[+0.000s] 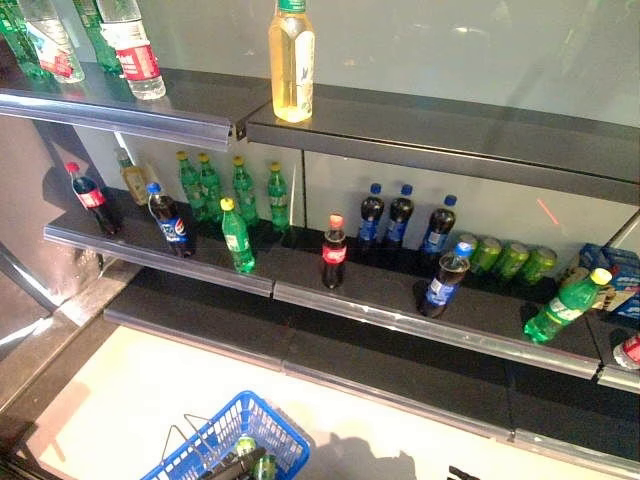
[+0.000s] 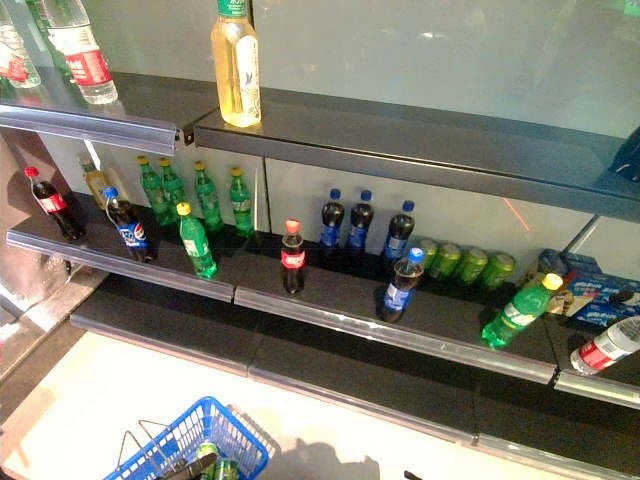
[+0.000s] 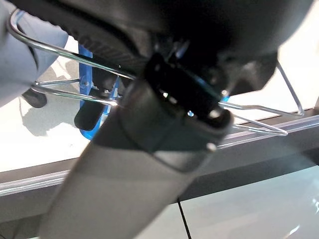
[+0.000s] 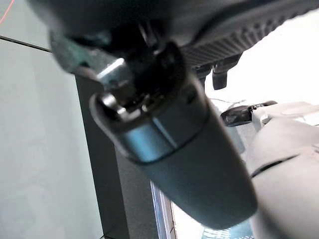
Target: Pick up the drink and place into the basket.
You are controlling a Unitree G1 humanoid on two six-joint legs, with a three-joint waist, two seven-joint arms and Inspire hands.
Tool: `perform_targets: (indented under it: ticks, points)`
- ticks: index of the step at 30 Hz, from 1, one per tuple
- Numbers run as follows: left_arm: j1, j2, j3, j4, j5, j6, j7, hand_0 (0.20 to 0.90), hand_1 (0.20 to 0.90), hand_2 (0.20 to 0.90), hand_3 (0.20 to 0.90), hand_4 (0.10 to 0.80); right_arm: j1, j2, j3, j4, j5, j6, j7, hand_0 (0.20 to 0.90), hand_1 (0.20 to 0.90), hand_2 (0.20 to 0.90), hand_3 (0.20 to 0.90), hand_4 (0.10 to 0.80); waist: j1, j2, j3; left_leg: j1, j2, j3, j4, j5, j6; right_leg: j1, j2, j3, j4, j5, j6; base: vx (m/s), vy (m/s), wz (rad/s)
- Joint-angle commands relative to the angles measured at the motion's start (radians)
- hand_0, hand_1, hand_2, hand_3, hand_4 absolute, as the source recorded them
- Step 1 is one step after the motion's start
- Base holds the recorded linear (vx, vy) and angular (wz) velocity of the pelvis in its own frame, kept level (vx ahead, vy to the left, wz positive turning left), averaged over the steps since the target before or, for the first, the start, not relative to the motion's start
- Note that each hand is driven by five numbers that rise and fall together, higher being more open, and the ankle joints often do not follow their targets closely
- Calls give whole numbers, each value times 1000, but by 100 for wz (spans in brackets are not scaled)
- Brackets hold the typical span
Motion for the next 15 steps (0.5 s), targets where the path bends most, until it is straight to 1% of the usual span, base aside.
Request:
perform_targets:
  ticks: [1,15]
  points:
    - [-86,-36,-18,-24,32,-46,-99,300,300,300,200,100,-84,-18,0,33,-1,-32,13,900,900,900,900,800,4,-1,26,-39,-72,-20,-1,8,51,62,16,-115,14,-37,-10,0,0,0]
    - [-89,-36,-21,-30,12,-48,-105,300,300,300,200,100,-89,-18,6,29,0,-26,12,900,900,900,900,800,4,3,26,-42,-72,-20,-1,11,50,59,17,-115,14,-36,-11,0,0,0]
